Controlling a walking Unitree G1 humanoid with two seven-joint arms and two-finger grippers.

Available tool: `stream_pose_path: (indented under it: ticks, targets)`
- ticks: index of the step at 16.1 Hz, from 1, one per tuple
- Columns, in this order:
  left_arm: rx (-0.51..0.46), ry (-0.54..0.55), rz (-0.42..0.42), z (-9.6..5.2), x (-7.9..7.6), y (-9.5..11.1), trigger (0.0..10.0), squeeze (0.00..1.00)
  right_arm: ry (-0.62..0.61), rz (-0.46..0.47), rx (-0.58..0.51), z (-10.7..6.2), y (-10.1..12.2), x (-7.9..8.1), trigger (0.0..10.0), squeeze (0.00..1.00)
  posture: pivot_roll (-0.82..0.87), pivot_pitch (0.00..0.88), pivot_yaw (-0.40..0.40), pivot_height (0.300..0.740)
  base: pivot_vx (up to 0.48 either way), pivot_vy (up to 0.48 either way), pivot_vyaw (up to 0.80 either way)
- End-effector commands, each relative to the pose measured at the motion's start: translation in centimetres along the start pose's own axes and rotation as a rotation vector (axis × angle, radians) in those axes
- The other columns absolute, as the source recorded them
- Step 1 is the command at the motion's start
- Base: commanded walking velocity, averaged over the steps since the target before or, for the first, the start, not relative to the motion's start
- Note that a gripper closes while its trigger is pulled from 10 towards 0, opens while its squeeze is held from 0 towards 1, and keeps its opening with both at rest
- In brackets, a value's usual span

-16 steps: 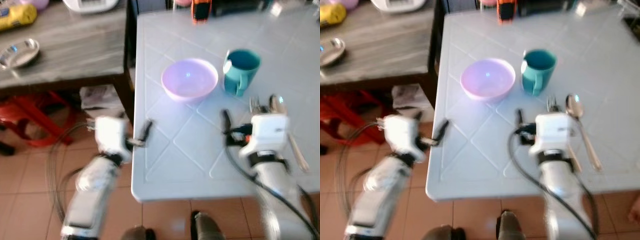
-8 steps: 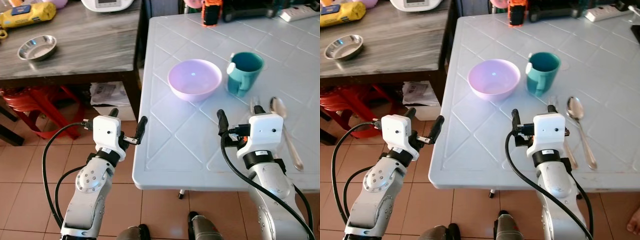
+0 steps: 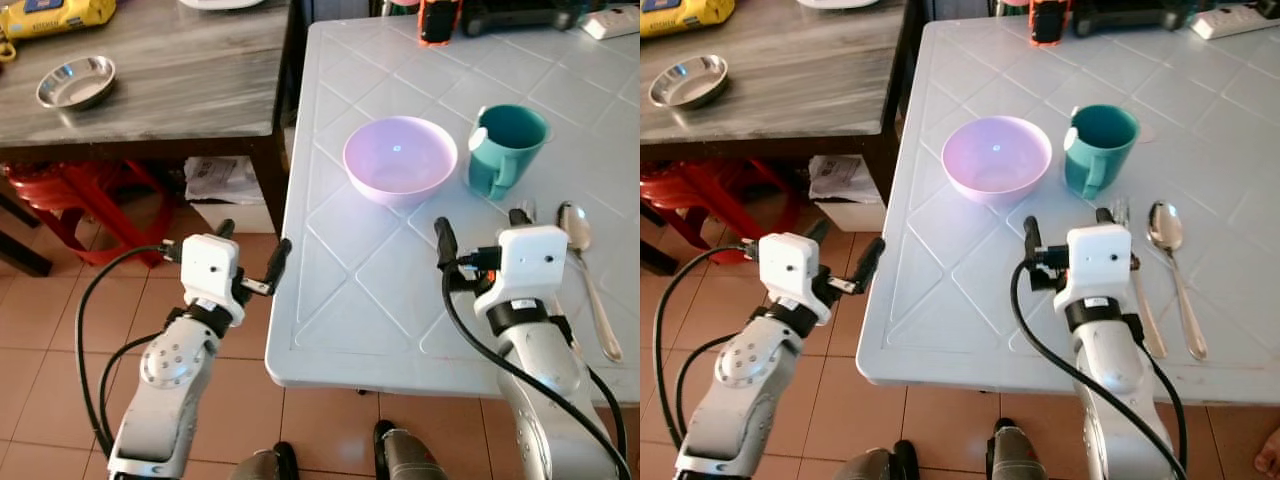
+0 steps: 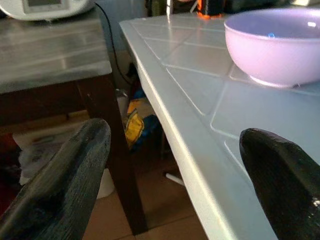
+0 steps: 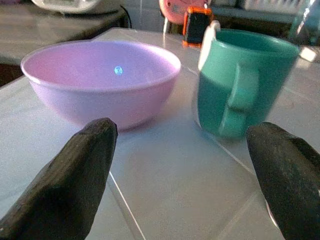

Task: Setting the table

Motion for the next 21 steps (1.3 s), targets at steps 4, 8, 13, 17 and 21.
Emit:
stream_pose_path:
  ticks: [4,8,13,17,21]
  targets:
    - [-0.039,-0.159,-0.008,-1.4,-0.6,0.5,10.0,0.0,-0.005,0.083,-0.068,1.7,2.4,0.0,10.0,0.0,-0.15,0.239,0.108,0.74,0.0,0.0,0.0]
    - [-0.044,-0.187,0.001,-0.9,-0.5,0.6,10.0,0.0,-0.037,0.173,-0.093,3.7,3.8,0.0,10.0,0.0,-0.15,0.241,0.111,0.74,0.0,0.0,0.0]
    - [-0.045,-0.217,-0.022,-1.2,-1.5,0.7,10.0,0.0,-0.051,0.301,-0.051,5.3,3.7,0.3,10.0,0.0,-0.15,0.246,0.11,0.74,0.0,0.0,0.0]
    - [-0.045,-0.218,-0.02,-1.1,-1.3,0.8,10.0,0.0,-0.042,0.434,-0.005,6.7,3.3,1.3,10.0,0.0,-0.14,0.253,0.11,0.74,0.0,0.0,0.0]
    - [-0.044,-0.218,-0.023,-1.1,-1.5,0.8,10.0,0.0,-0.008,0.509,0.017,7.6,3.5,2.9,10.0,0.0,-0.14,0.257,0.11,0.74,0.0,0.0,0.0]
Point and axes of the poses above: a point about 5 cm out from each wrist's last joint towards the gripper, its own z axis pointing out of the wrist towards the gripper, its own y axis along the axis of the wrist's last joint, x = y × z, the point moved 1 cm from there along z, pointing out of the wrist towards the gripper, and after that the axes turned 9 degrees about z, right-handed, at the moved point
